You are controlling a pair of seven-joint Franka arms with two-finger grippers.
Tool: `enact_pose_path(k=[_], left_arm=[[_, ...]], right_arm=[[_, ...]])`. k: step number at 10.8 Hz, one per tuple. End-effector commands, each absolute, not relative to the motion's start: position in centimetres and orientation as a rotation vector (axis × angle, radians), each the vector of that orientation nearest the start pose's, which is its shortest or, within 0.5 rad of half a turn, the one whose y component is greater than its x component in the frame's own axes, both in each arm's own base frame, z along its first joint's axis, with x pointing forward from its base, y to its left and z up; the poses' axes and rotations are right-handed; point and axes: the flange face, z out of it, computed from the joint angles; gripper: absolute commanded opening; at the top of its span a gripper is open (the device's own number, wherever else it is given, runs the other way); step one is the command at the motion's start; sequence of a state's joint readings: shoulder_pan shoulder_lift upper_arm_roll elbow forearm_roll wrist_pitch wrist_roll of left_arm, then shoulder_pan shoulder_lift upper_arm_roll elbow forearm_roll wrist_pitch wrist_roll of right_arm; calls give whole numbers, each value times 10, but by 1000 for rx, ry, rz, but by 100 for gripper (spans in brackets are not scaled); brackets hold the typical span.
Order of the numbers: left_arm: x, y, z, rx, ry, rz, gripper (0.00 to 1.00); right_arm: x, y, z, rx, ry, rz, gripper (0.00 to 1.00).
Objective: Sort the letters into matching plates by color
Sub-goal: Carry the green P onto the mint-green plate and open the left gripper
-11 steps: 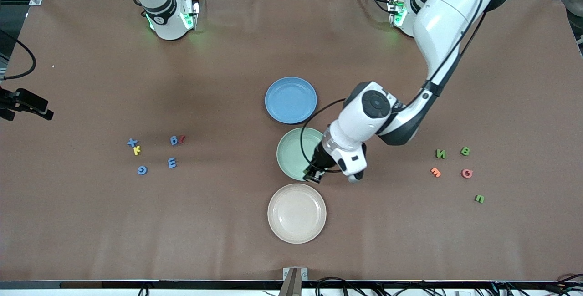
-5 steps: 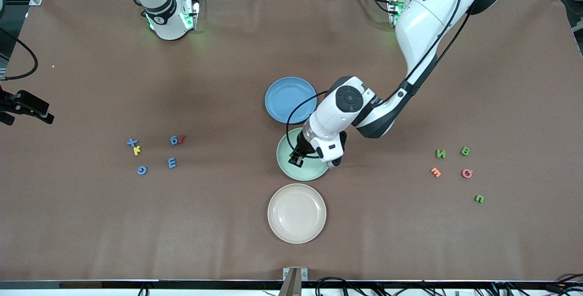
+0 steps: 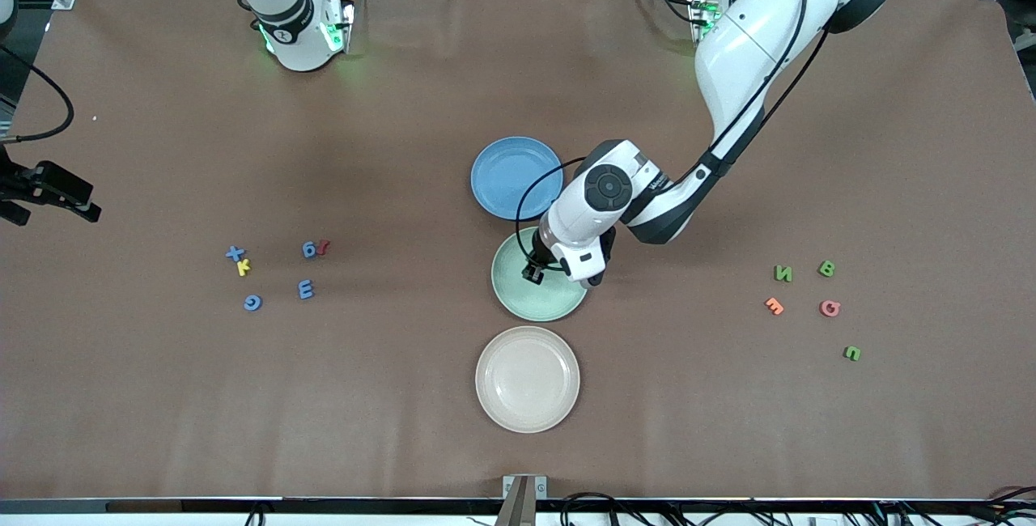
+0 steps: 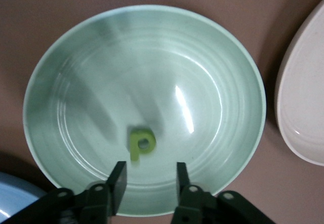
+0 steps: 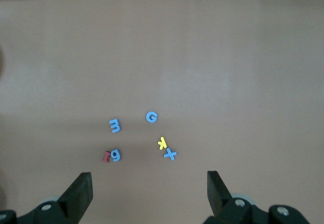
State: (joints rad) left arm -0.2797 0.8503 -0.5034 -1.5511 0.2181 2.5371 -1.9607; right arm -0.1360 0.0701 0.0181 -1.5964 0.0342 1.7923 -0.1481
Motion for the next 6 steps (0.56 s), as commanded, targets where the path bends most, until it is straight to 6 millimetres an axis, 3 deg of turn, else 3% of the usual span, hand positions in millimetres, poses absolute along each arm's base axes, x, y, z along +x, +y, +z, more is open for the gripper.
enact_pose_path(k=[1,2,6], left_arm=[[563,-445,230,-2721,-1911,239,100],[575,-427,229,-2683,-1922,224,100],[611,-344,256,-2626,-1767,191,100]], right_arm=[[585,-72,581,-3102,-18,-166,100],[588,-71,576,-3102,-21,-166,100],[594,-70,509,-3105,-16,-187,100]])
